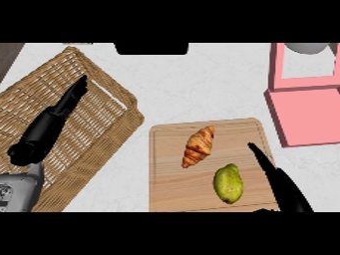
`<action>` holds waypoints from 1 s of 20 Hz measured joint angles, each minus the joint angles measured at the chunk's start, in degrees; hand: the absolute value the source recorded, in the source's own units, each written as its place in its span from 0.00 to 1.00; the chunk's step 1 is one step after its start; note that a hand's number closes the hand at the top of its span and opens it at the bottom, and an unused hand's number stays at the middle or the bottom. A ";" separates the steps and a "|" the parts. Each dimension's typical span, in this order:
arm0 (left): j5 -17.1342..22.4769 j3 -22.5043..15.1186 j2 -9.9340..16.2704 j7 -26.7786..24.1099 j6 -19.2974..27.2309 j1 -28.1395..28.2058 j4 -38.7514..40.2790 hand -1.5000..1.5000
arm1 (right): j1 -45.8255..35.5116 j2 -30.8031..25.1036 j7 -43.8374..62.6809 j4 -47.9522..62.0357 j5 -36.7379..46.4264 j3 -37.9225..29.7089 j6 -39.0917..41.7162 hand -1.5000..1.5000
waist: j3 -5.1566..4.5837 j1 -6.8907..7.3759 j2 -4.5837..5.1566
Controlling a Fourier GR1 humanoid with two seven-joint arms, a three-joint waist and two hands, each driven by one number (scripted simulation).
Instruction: Pick the pear from the cutting board and place it in the cardboard box
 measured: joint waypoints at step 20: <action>-1.24 3.94 -1.27 1.48 -4.11 -0.03 -1.97 0.50 | -3.46 8.50 -13.13 14.96 11.67 -0.04 -6.76 1.00 | -0.24 -0.04 -0.17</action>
